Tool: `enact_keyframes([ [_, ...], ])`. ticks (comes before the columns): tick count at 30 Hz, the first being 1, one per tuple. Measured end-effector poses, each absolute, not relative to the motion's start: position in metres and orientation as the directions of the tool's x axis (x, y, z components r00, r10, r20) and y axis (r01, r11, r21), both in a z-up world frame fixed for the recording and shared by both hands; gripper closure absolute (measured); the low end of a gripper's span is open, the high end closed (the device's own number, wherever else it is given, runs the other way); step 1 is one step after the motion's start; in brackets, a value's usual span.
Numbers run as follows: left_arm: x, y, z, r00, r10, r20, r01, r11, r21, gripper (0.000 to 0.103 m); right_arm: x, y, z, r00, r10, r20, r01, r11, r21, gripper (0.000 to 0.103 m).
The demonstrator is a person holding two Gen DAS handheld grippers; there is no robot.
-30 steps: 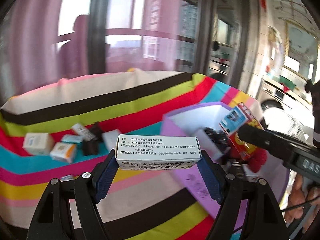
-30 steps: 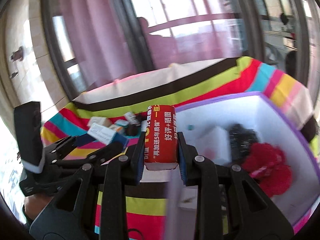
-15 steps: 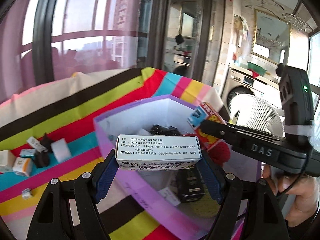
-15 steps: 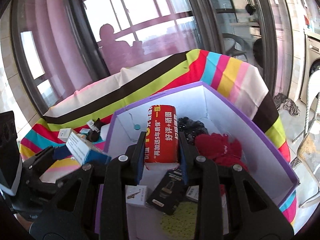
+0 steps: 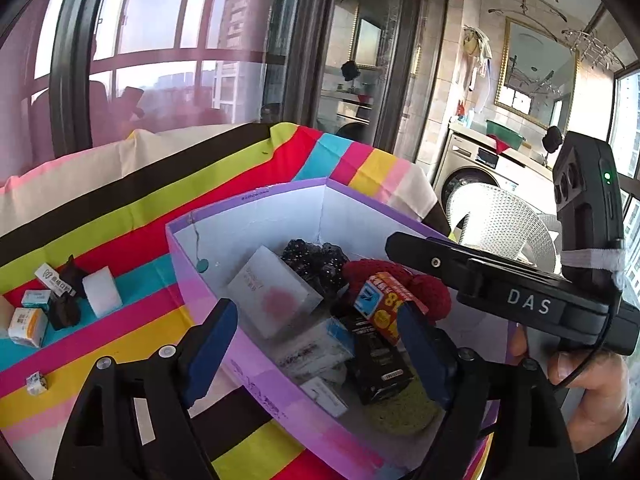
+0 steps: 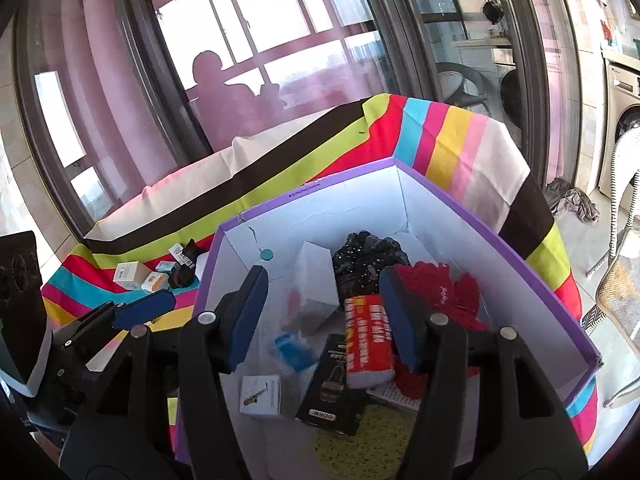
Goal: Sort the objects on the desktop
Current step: 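Carry the white box and red box into the purple box and release both, then withdraw both grippers from the box back toward the remaining items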
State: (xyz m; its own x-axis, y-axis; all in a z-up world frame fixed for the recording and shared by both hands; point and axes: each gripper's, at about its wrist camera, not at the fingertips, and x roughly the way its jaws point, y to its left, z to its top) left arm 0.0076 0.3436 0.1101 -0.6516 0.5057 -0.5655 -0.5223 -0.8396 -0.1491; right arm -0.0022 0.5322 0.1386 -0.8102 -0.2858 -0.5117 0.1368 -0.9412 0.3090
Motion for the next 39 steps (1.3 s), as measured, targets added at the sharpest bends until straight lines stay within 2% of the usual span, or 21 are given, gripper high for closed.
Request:
enact_keyframes([
  [10,-0.001,0.308,0.112,-0.695,0.468,-0.546,-0.465,-0.872,-0.154,0.020,-0.003,0.508,0.149,-0.808,-0.301,-0.507,0.176,-0.944,0.280,0.038],
  [18,-0.016,0.266,0.107,-0.750,0.389,-0.535,-0.397,-0.912,-0.106,0.020,-0.005,0.479,0.157,-0.798,-0.315,-0.513,0.218,-0.946,0.242,0.037],
  [22,-0.028,0.238,0.101,-0.776,0.341,-0.530,-0.357,-0.931,-0.077,0.019,-0.007,0.466,0.159,-0.793,-0.333,-0.510,0.239,-0.940,0.242,0.028],
  [25,-0.036,0.217,0.096,-0.795,0.305,-0.524,-0.328,-0.943,-0.051,0.018,-0.009,0.452,0.162,-0.786,-0.345,-0.513,0.263,-0.938,0.227,0.026],
  [29,-0.048,0.186,0.092,-0.825,0.259,-0.502,-0.282,-0.959,-0.031,0.017,-0.011,0.430,0.166,-0.783,-0.361,-0.507,0.297,-0.932,0.206,0.014],
  [32,-0.057,0.163,0.092,-0.847,0.229,-0.480,-0.247,-0.969,-0.027,0.013,-0.013,0.412,0.168,-0.779,-0.368,-0.507,0.319,-0.929,0.185,0.009],
  [39,-0.079,0.100,0.091,-0.889,0.105,-0.446,-0.107,-0.994,-0.019,0.009,-0.028,0.365,0.162,-0.744,-0.402,-0.534,0.380,-0.912,0.156,0.007],
])
